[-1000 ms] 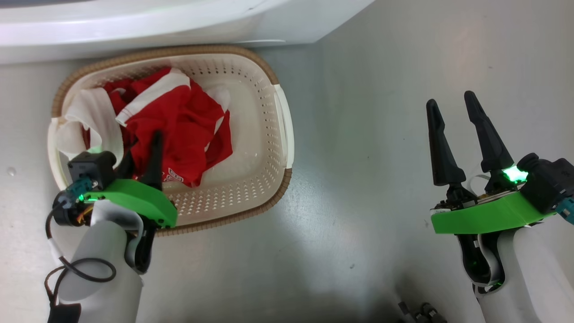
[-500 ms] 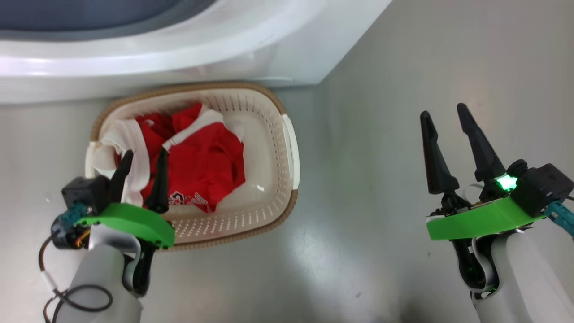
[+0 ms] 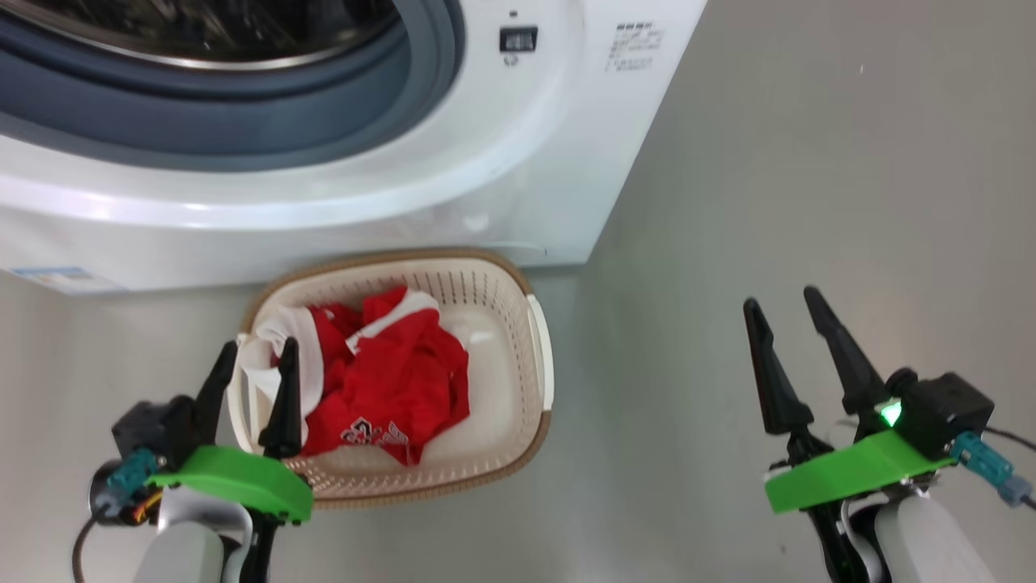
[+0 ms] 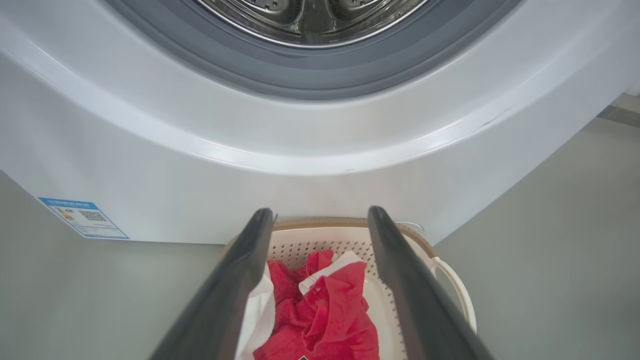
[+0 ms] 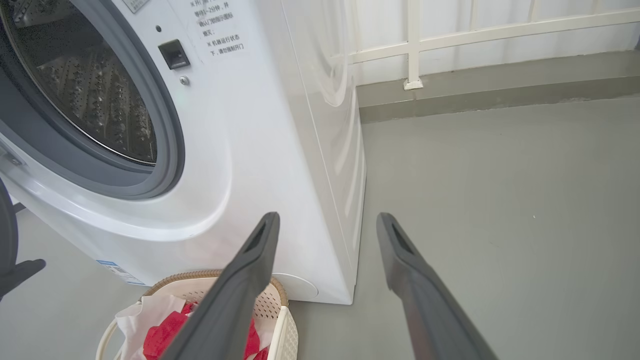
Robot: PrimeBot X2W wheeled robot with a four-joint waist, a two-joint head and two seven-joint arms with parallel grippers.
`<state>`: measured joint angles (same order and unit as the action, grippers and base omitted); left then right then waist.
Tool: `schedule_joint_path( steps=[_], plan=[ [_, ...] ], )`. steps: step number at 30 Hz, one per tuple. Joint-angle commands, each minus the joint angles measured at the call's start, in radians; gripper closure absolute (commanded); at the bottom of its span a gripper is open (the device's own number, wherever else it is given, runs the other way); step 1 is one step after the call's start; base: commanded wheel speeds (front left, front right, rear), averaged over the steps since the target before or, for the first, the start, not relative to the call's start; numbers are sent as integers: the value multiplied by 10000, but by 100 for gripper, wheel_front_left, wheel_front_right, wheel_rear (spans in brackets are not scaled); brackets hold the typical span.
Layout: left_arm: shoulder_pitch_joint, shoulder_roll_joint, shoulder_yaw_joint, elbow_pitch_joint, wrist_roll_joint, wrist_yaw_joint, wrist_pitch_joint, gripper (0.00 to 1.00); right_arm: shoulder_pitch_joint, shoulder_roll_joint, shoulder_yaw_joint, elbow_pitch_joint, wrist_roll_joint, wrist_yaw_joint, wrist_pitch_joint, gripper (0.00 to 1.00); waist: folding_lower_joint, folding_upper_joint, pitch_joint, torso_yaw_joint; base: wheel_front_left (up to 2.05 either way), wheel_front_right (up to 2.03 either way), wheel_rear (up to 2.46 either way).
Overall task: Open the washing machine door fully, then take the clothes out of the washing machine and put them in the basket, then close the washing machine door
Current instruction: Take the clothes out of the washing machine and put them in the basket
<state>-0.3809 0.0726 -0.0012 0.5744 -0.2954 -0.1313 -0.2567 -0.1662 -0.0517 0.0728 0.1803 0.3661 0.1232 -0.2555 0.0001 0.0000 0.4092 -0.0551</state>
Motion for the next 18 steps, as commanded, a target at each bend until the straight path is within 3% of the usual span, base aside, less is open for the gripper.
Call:
schedule_joint_path(
  steps=[1,18],
  plan=[
    [280,182,325,-306,147,6,-51,0,193,15,189,-180,-104,75,-63,0,-1,0,-821,174,0,0,0],
    [1968,158,221,-2560,332,6,-51,0,1577,-55,-157,-144,-6,75,-63,0,-1,0,-2397,565,0,0,0]
  ],
)
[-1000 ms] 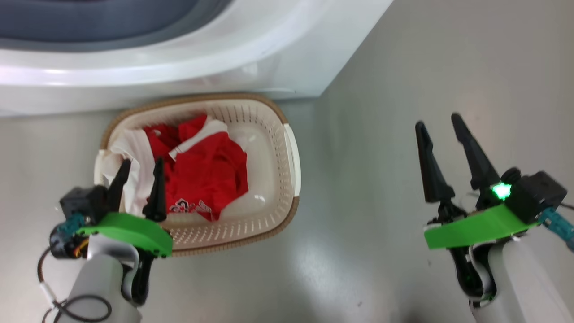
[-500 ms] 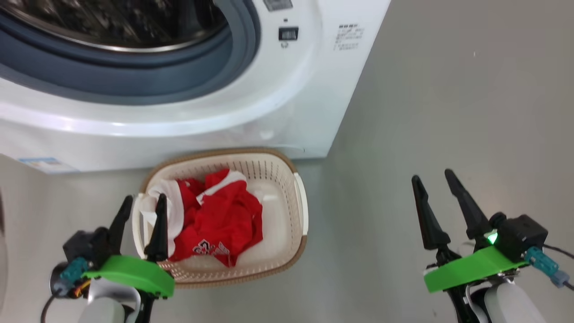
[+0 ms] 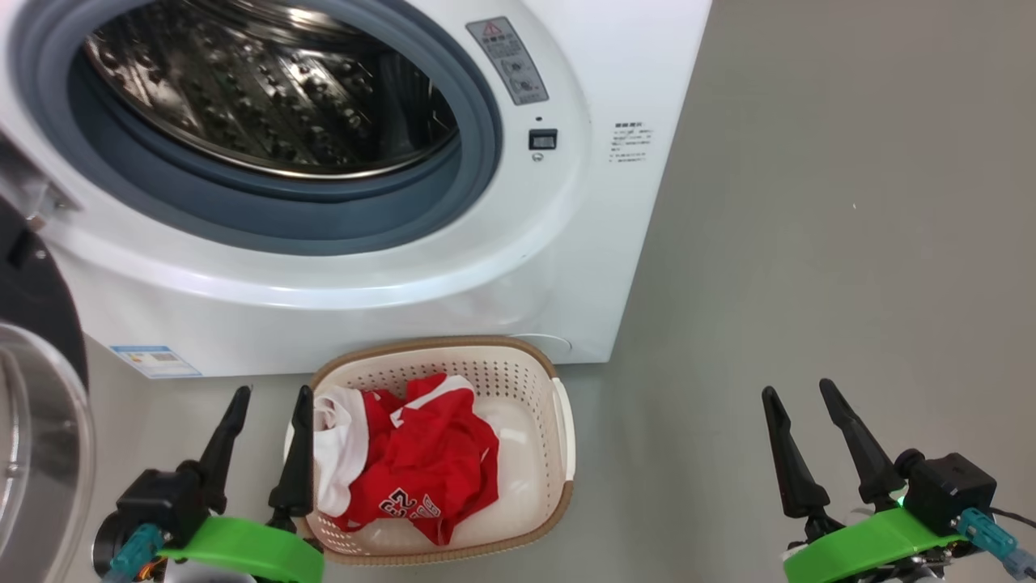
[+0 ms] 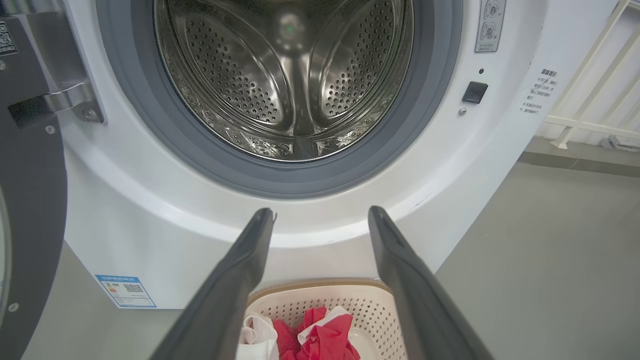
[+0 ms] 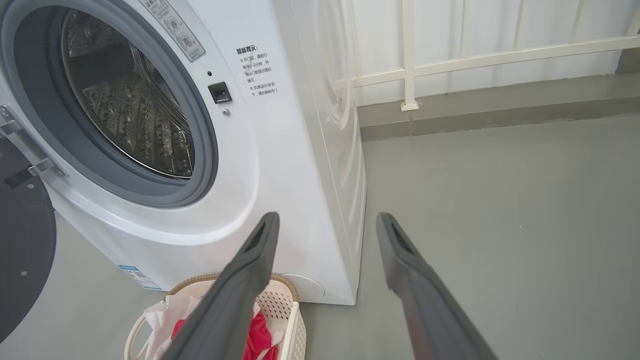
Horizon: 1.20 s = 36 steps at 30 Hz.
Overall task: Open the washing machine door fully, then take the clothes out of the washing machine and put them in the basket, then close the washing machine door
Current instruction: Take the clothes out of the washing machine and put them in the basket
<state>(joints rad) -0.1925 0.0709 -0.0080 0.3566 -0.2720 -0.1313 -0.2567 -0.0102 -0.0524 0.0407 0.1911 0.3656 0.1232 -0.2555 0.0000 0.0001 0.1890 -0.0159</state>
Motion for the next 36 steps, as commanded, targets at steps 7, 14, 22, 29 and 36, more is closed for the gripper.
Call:
schedule_joint_path(
  steps=[7,14,22,29,36],
  plan=[
    [781,117,463,-1382,232,6,-51,0,269,-65,38,-268,-17,75,-63,0,0,-1,-371,212,0,0,0],
    [1424,12,644,-1965,342,6,-51,0,370,-63,-72,-313,-27,75,-63,0,0,-1,-374,158,0,0,0],
    [1798,-141,820,-2361,365,6,-51,0,357,-49,-161,-368,-39,75,-63,0,0,-1,-252,117,0,0,0],
    [1673,-174,796,-2436,386,6,-51,0,321,-36,-159,-354,-68,75,-63,0,0,-1,-211,69,0,0,0],
    [1624,-184,751,-2471,385,6,-51,0,299,-22,-188,-373,-83,75,-63,0,0,-1,-181,53,0,0,0]
  ],
)
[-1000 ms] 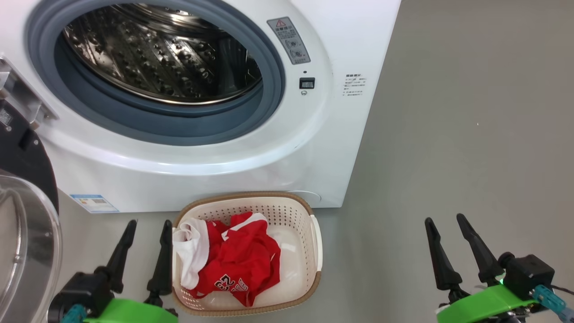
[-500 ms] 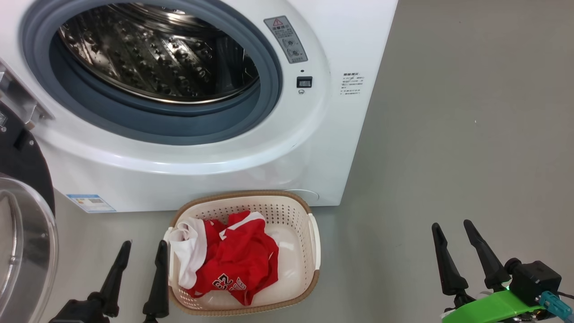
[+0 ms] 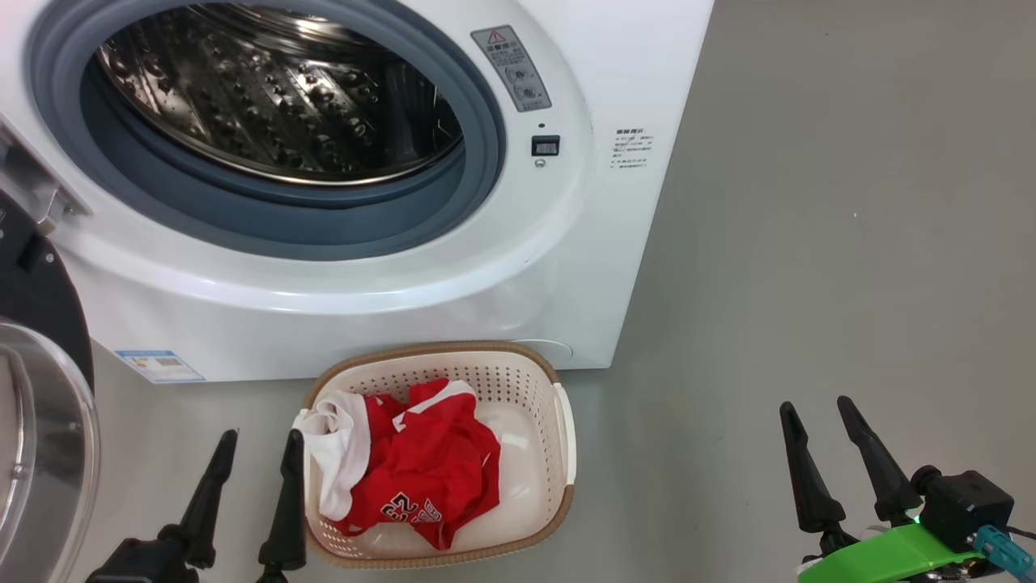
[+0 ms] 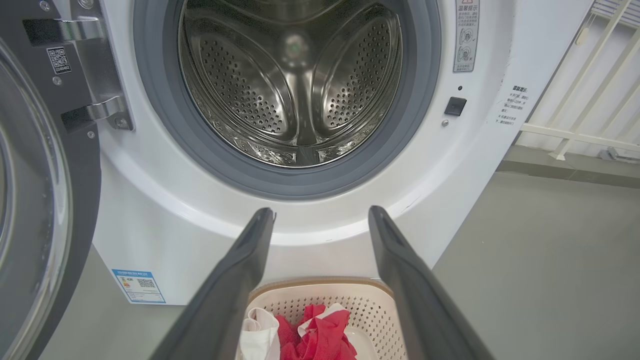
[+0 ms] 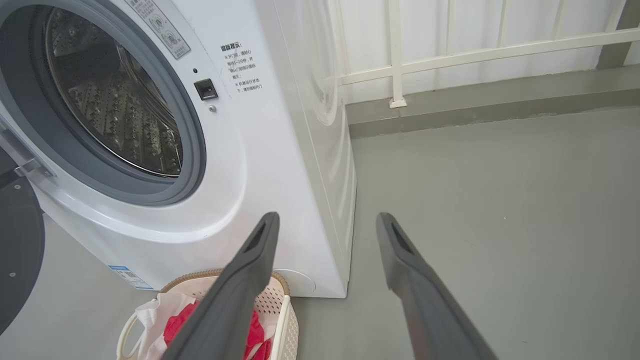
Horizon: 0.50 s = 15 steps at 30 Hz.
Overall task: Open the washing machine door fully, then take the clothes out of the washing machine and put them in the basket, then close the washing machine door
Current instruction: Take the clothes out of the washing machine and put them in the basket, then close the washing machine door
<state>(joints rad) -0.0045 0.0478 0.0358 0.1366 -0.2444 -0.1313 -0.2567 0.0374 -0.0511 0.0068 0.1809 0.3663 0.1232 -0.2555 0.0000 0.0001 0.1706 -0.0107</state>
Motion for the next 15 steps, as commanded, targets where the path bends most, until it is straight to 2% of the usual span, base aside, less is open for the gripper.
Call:
schedule_joint_path(
  steps=[1,9,15],
  plan=[
    [-263,45,308,-270,107,6,-51,0,-178,-34,151,-275,-91,75,-63,0,0,-1,7,4,0,0,0],
    [-273,41,288,-220,95,6,-51,0,-197,-24,181,-258,-82,75,-63,0,0,-1,-24,21,-4,4,0],
    [-289,38,292,-203,113,6,-51,0,-200,-22,203,-262,-91,75,-63,0,0,-1,-27,47,-70,70,0]
  ],
)
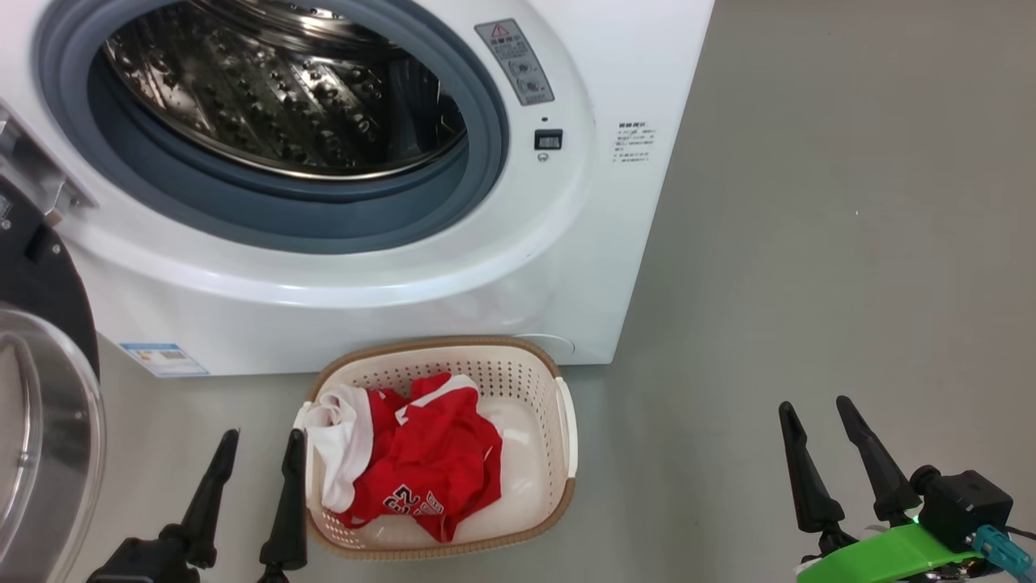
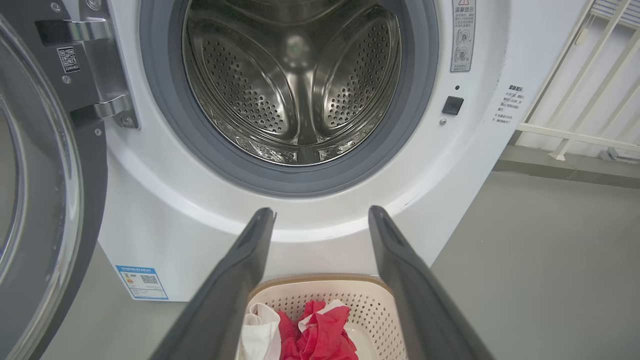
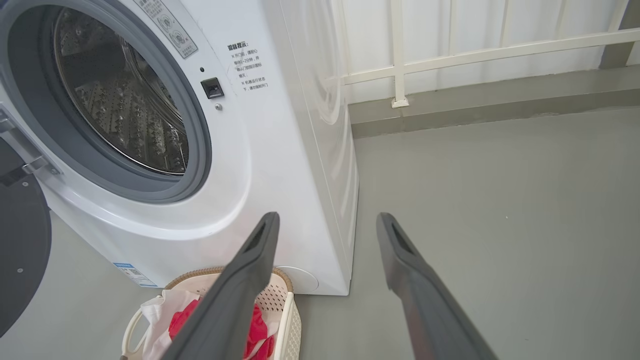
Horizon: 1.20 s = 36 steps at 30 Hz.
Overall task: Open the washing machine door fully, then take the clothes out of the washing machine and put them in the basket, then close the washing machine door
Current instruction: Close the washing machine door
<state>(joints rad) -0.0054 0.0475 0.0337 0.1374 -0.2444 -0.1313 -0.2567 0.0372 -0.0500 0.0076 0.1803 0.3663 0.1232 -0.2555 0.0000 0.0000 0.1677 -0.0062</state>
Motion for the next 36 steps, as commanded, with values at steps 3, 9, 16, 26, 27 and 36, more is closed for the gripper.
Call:
schedule_joint_path(
  steps=[3,9,16,26,27,36],
  plan=[
    [-266,40,308,-214,114,6,-51,0,-198,-32,208,-260,-92,75,-63,0,0,0,-3,9,-132,132,0],
    [-228,38,295,-222,105,6,-51,0,-179,-37,221,-252,-95,75,-63,0,0,0,-18,10,-174,174,0],
    [-160,55,189,-293,119,6,-51,0,-138,-45,260,-254,-88,75,-63,0,0,0,-57,2,-145,143,2],
    [-194,53,163,-293,157,6,-51,0,-151,-45,238,-273,-101,75,-63,0,0,0,-3,22,-30,30,0],
    [-201,53,167,-293,160,6,-51,0,-156,-46,240,-275,-99,75,-63,0,0,0,5,25,0,0,0],
    [-264,46,223,-326,205,6,-51,0,-189,-86,333,-245,-127,75,-63,0,0,0,9,212,0,0,0]
  ],
)
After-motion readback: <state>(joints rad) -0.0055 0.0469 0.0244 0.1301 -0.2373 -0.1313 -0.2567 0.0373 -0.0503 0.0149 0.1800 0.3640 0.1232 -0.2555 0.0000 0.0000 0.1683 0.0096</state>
